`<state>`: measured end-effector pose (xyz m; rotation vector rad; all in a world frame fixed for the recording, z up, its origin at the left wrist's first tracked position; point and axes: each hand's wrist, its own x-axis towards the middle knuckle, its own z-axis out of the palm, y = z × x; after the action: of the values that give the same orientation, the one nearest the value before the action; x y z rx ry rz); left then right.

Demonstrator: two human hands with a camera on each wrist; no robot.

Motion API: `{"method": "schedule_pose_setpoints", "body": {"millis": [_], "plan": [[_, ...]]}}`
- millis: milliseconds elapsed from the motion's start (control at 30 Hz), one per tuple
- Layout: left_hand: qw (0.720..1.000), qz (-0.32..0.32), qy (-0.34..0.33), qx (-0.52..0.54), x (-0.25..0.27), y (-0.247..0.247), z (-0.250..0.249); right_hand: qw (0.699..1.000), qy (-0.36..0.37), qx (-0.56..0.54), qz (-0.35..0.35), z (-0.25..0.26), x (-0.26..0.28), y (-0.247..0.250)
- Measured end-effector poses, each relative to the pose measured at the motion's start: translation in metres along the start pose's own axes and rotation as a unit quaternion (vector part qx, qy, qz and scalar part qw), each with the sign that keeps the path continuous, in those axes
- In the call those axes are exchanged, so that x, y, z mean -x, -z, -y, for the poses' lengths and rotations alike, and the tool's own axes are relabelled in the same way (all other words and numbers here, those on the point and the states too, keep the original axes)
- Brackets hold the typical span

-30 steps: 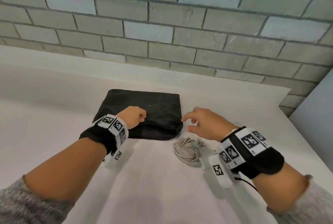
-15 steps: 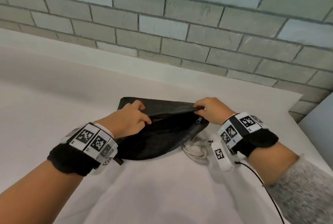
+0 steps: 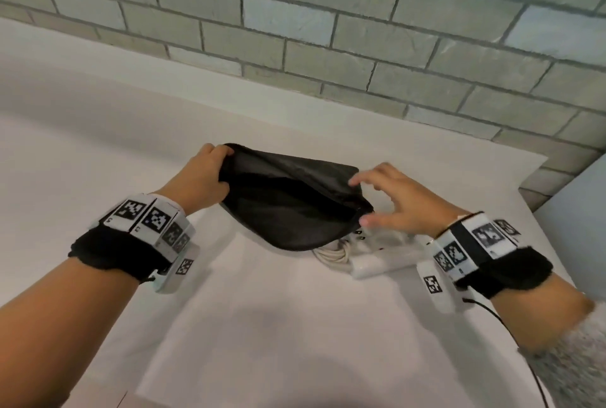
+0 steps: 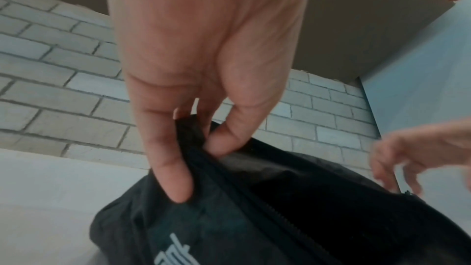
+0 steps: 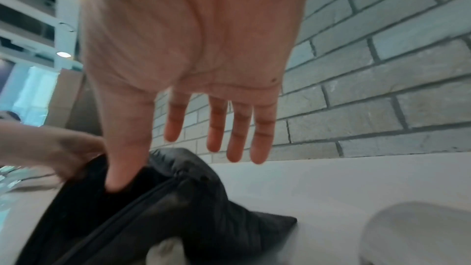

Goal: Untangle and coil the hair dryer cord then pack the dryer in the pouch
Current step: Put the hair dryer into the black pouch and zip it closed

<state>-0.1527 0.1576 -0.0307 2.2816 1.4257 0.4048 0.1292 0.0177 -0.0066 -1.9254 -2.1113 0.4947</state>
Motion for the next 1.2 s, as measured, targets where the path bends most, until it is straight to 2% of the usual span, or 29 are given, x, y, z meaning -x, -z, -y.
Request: {"method": "schedule_pose_setpoints", "body": {"millis": [100, 133, 267, 333, 400, 467, 600, 700, 767, 867, 933, 1100, 1200], "plan": [[0.998, -0.049, 0.044, 0.022, -0.003, -0.004, -0.007, 0.986, 0.013, 0.108, 0.124, -0.004, 0.019, -0.016], [0.995, -0.067, 0.06, 0.033, -0.003, -0.005, -0.01, 0.982, 0.012, 0.133, 0.134, -0.005, 0.023, -0.022], [0.986, -0.087, 0.124, 0.074, -0.004, -0.008, -0.019, 0.981, 0.022, 0.182, 0.068, -0.008, 0.022, -0.038], [0.984, -0.086, 0.137, 0.079, -0.005, -0.009, -0.021, 0.972, 0.013, 0.214, 0.098, -0.009, 0.019, -0.046], [0.984, -0.086, 0.128, 0.085, -0.005, -0.009, -0.022, 0.962, 0.007, 0.235, 0.137, -0.007, 0.017, -0.057], [0.989, -0.08, 0.089, 0.085, -0.003, -0.01, -0.023, 0.959, 0.001, 0.24, 0.152, -0.007, 0.015, -0.067], [0.999, 0.042, -0.031, 0.008, 0.006, -0.02, -0.021, 0.95, -0.028, 0.253, 0.181, -0.006, 0.01, -0.07], [0.995, 0.082, -0.048, -0.028, 0.014, -0.024, -0.013, 0.947, -0.02, 0.274, 0.164, -0.003, 0.013, -0.075], [0.997, 0.069, -0.033, -0.009, 0.018, -0.024, -0.008, 0.953, -0.019, 0.268, 0.142, -0.003, 0.019, -0.078], [0.998, 0.004, 0.006, 0.055, 0.02, -0.023, -0.006, 0.959, -0.009, 0.26, 0.115, -0.009, 0.027, -0.077], [0.998, -0.03, 0.014, 0.059, 0.02, -0.024, -0.007, 0.965, 0.0, 0.244, 0.096, -0.014, 0.033, -0.076], [0.996, -0.055, -0.026, 0.067, 0.019, -0.033, -0.011, 0.973, 0.043, 0.217, 0.067, -0.017, 0.05, -0.067], [0.996, -0.041, -0.062, 0.057, 0.02, -0.035, -0.014, 0.987, 0.056, 0.143, 0.045, -0.012, 0.064, -0.051]]}}
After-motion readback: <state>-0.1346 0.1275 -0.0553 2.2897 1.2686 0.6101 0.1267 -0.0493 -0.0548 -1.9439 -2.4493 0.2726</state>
